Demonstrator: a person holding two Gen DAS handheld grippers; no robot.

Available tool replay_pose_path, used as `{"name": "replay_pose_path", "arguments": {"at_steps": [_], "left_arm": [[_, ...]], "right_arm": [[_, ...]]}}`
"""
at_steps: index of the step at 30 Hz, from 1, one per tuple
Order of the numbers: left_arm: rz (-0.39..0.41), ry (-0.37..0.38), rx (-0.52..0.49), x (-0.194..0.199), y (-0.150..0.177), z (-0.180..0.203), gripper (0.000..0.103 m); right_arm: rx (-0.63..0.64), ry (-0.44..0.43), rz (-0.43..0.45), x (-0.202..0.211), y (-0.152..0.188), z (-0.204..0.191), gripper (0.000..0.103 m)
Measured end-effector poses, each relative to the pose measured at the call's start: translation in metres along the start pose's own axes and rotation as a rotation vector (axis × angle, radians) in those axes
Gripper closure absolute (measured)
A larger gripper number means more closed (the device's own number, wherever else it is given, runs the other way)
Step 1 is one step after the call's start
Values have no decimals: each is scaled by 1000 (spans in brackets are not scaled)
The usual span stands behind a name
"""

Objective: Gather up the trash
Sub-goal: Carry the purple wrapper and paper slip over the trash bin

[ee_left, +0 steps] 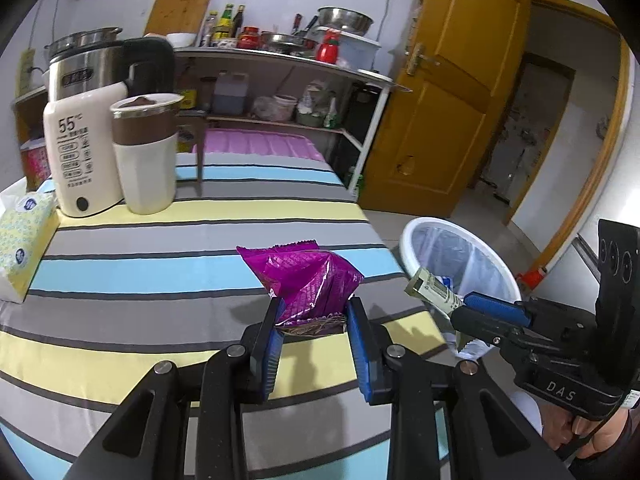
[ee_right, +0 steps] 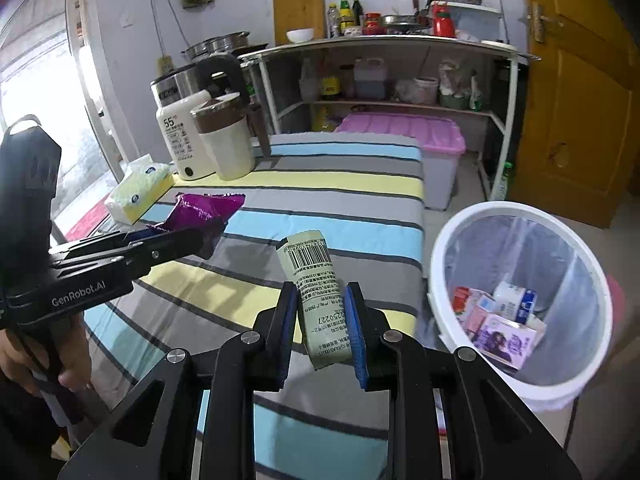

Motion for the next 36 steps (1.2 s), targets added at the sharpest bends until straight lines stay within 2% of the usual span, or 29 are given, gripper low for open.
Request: {"name": "replay_pose_path", "arguments": {"at_steps": [17, 36], "left_arm": [[-15, 97, -89, -7, 3, 65, 71], [-56, 171, -194, -48, -3, 130, 71]], "right_arm": [[-57, 91, 69, 48, 9, 39, 78], [-154, 200, 93, 69, 24, 99, 78]]}}
Point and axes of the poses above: each gripper's, at about its wrist camera, not at the fingertips, and x roughly against the way its jaws point, z to its right, y to its underside, the point moved 1 cm from there along -x, roughly the way its jaws point, and after that the axes turned 3 degrees about z, right-handed, at the moved point
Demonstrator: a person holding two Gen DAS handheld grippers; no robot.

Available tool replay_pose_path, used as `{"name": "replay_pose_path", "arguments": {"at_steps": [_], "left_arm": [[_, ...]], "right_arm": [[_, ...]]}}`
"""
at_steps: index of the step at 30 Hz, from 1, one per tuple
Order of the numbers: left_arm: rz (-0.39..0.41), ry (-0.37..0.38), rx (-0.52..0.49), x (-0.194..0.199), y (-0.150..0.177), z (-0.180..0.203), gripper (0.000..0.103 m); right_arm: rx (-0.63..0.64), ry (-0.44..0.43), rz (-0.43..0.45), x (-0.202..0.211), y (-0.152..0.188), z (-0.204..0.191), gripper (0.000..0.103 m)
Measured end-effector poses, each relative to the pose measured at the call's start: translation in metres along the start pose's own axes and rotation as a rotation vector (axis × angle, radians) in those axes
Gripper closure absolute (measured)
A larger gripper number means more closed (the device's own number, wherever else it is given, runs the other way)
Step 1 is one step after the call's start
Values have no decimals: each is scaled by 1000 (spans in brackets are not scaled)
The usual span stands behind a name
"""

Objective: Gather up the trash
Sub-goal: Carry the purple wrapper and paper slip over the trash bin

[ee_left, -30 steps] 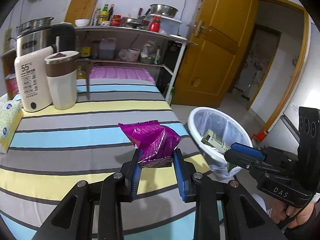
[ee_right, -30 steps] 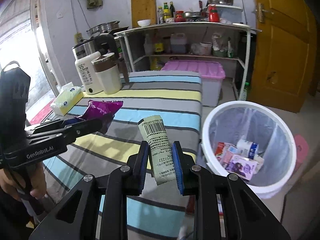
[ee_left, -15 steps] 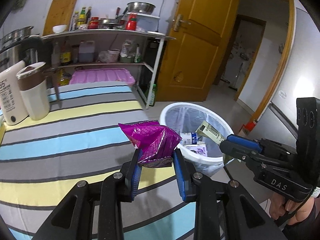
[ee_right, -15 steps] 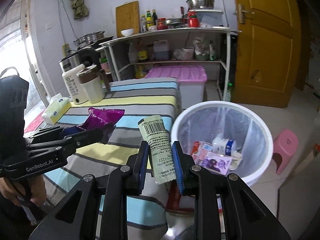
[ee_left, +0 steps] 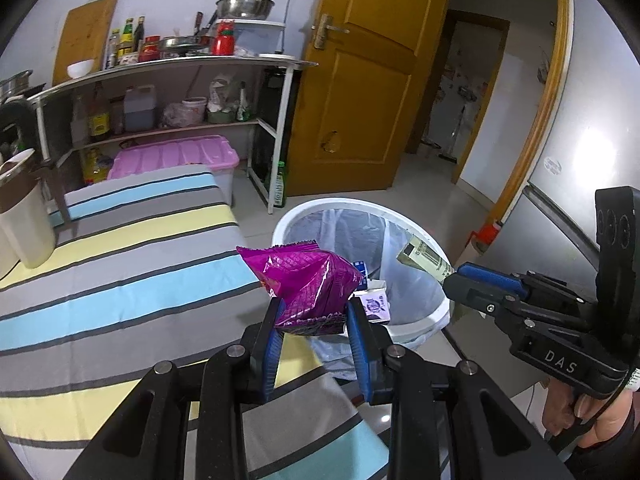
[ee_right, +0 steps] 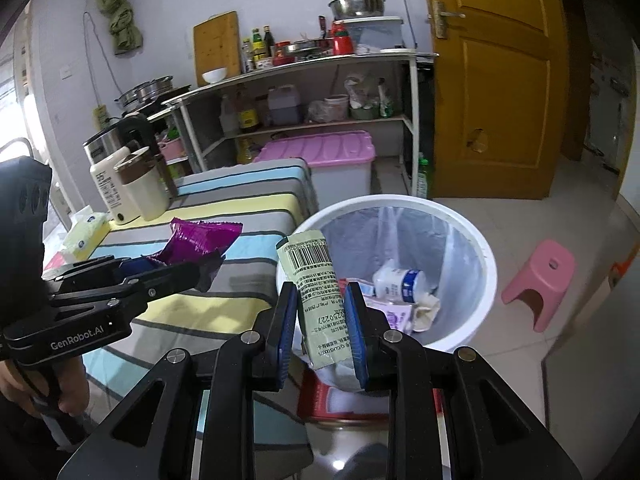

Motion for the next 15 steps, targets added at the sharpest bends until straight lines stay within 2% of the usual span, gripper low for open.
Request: {"name": "replay_pose_path", "arguments": {"at_steps": [15], "left_arm": [[-51, 57, -51, -49, -10, 26, 71]], "right_arm": [[-57, 59, -27, -15, 4, 38, 78]]}}
Point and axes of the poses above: each gripper's, at about its wrist camera, not at the fingertips, and x roughly against the way its jaws point, z to its right, y to its underside, the point moved 1 cm from there along -x, roughly the way its jaws point, and after that the axes turned 3 degrees about z, right-handed, at the moved point
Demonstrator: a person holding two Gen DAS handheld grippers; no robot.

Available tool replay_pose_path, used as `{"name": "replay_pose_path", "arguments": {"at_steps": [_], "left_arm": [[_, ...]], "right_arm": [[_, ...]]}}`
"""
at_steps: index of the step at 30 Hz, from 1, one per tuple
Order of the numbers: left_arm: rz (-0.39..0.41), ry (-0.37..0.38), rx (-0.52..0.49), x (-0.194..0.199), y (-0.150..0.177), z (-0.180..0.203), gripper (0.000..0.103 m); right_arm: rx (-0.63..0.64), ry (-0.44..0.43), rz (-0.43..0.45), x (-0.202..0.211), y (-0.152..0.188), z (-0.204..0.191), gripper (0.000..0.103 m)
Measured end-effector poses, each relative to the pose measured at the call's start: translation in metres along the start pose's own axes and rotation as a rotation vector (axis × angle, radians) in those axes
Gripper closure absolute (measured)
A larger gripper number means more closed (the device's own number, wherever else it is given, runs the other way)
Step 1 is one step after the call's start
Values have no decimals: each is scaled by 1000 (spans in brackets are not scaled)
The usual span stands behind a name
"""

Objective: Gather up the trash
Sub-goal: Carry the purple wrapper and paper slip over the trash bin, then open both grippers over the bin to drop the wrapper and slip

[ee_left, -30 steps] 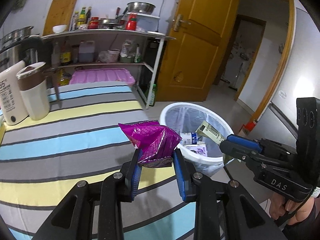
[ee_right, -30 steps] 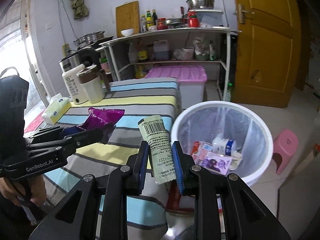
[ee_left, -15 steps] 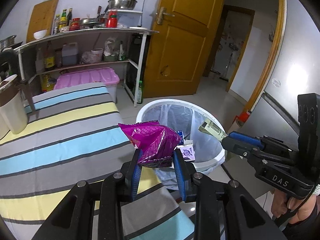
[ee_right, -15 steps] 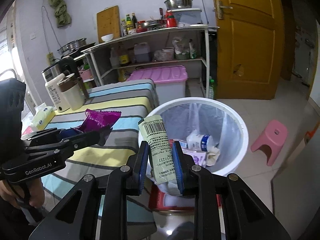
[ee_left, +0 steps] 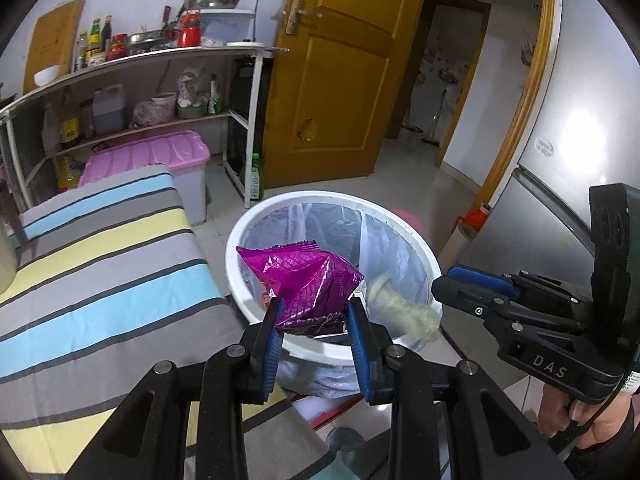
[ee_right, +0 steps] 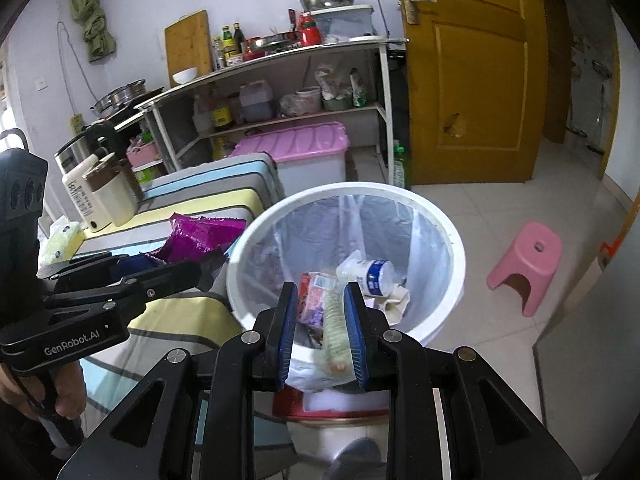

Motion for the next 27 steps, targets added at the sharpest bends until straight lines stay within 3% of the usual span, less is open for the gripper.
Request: {"name": "replay_pose_path", "arguments": {"at_steps": [16, 23, 27], "left_arm": [[-83, 21, 11, -50, -3, -2, 70], [-95, 29, 34, -56, -3, -5, 59], [-86, 30, 39, -53, -2, -7, 59]], "right_arm": [[-46, 23, -28, -17, 1, 19, 78], [-60, 26, -35, -18, 3, 24, 78], [-60, 23, -33, -18, 3, 23, 78]]}}
Point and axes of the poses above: each gripper's, at about its wrist camera, not at the fingertips, and x roughly against the way its jaws point, z to its right, y to its underside, the point moved 1 cm from there along -x, roughly the way its jaws point, and after that the axes turned 3 degrees about z, right-handed, at the moved point
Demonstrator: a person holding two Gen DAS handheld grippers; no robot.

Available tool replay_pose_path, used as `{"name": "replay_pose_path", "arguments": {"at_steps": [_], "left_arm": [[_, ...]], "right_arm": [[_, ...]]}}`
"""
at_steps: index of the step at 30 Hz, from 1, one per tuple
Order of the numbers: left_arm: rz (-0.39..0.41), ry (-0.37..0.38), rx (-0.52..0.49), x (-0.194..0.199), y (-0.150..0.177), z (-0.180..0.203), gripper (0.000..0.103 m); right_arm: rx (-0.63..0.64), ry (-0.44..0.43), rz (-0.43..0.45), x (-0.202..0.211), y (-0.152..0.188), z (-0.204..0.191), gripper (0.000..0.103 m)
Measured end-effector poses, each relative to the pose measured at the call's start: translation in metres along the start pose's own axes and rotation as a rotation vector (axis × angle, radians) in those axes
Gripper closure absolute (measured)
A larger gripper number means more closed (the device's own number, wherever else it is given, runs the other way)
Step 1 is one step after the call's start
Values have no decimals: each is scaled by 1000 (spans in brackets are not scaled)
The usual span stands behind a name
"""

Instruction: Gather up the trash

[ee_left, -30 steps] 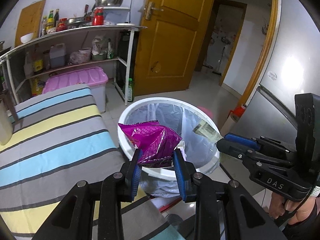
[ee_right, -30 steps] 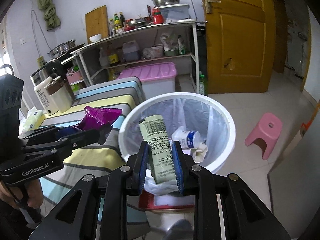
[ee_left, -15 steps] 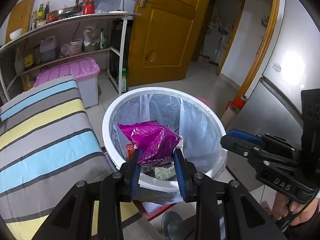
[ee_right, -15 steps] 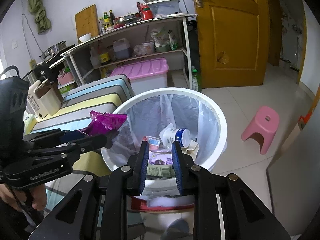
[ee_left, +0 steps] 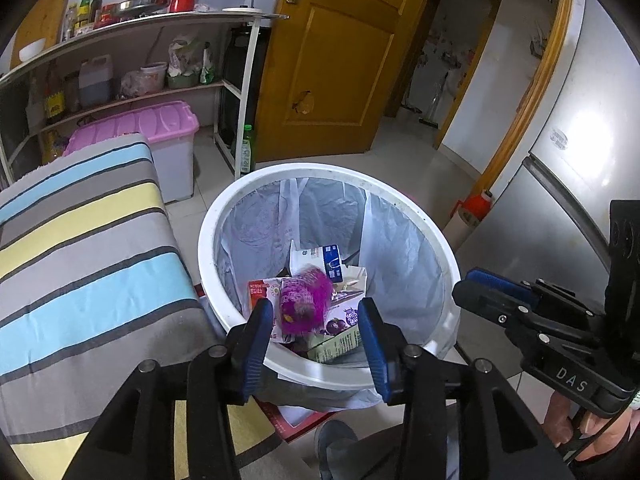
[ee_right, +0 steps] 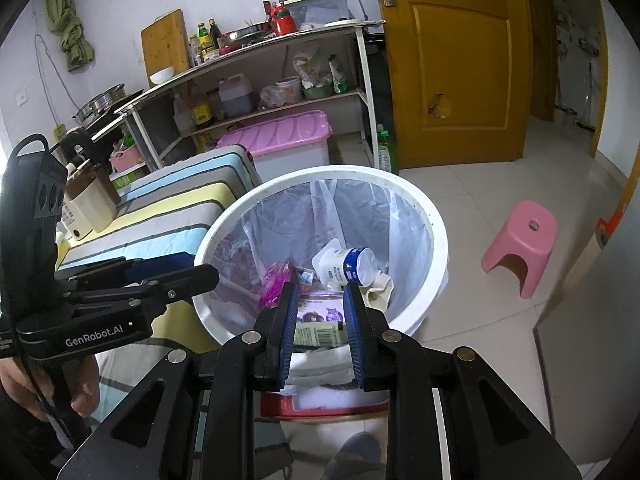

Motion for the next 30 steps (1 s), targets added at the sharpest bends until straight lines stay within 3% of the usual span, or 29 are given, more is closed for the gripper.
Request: {"name": "replay_pose_path", "arguments": {"at_steps": [9, 16, 30], "left_arm": [[39, -14, 14, 26, 8, -4, 59], [93, -34, 13, 63, 20, -6, 59], [168, -108, 26, 130, 52, -12, 59]], "right_arm": [[20, -14, 24, 16, 3, -13, 78], [53, -22, 43, 36, 8, -32, 71], [94, -27, 80, 76, 27, -63, 70]]}}
Point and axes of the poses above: each gripper's, at about its wrist camera, not at the fingertips, and x roughly against the way its jaws point, z to its right, y to its underside, the point moved 1 cm from there along -x, roughly the way its jaws point, and after that the axes turned 3 degrees about z, right-handed, at the moved point
